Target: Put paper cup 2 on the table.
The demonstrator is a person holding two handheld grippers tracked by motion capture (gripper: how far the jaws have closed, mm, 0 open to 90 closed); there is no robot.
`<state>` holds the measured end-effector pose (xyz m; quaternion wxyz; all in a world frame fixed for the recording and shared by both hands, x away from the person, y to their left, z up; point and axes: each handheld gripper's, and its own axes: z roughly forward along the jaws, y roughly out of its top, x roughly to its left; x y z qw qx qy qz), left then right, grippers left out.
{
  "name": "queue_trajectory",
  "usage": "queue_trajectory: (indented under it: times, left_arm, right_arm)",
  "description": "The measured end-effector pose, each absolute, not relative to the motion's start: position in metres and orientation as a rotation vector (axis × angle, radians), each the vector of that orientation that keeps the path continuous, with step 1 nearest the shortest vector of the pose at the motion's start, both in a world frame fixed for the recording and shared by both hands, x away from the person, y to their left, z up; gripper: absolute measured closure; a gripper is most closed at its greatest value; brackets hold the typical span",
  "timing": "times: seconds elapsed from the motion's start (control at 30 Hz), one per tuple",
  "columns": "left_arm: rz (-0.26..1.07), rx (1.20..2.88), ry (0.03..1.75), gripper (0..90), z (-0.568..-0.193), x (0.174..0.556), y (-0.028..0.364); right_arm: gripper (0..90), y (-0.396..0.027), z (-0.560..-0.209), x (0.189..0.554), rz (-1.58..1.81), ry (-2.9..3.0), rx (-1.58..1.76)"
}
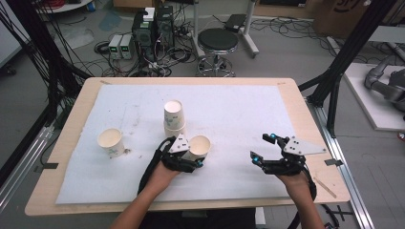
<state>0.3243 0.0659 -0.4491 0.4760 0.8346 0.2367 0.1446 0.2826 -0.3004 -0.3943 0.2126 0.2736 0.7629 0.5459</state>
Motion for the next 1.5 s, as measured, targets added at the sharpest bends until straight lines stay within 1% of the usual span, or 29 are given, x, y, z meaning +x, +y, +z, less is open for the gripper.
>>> queue_trajectory:
  times: [0.17,0.2,0.27,0.3,0.4,0.57,0.73,0.83,1.07,1.27,1.5]
  left_arm:
    - [0.362,2.023,0.571,29.4,-0.451,0.322,0.067]
    - [0.362,2.021,0.570,28.1,-0.451,0.321,0.067]
    - [0.375,1.999,0.578,20.2,-0.451,0.321,0.069]
    - [0.367,1.971,0.587,18.5,-0.451,0.320,0.071]
    - [0.342,1.924,0.586,17.0,-0.450,0.318,0.078]
    - [0.325,1.849,0.565,16.6,-0.446,0.309,0.093]
    - [0.329,1.765,0.546,15.1,-0.438,0.298,0.119]
    - [0.352,1.733,0.540,12.9,-0.434,0.291,0.136]
    - [0.429,1.682,0.576,13.2,-0.430,0.277,0.164]
    - [0.485,1.640,0.604,13.2,-0.431,0.270,0.178]
    - [0.508,1.582,0.637,13.5,-0.431,0.267,0.190]
  right_arm:
    - [21.1,-0.299,-0.394,0.283,1.513,2.120,0.760]
    - [21.1,-0.299,-0.394,0.283,1.514,2.121,0.758]
    - [21.1,-0.299,-0.395,0.282,1.514,2.124,0.758]
    - [21.1,-0.299,-0.395,0.283,1.514,2.124,0.760]
    - [21.1,-0.299,-0.396,0.283,1.511,2.130,0.762]
    - [21.1,-0.299,-0.397,0.284,1.507,2.134,0.765]
    - [21.1,-0.301,-0.399,0.284,1.506,2.137,0.778]
    - [21.1,-0.302,-0.399,0.284,1.500,2.134,0.787]
    - [21.1,-0.300,-0.403,0.283,1.478,2.128,0.797]
    - [21.1,-0.297,-0.406,0.282,1.459,2.137,0.802]
    - [21.1,-0.299,-0.407,0.280,1.448,2.115,0.824]
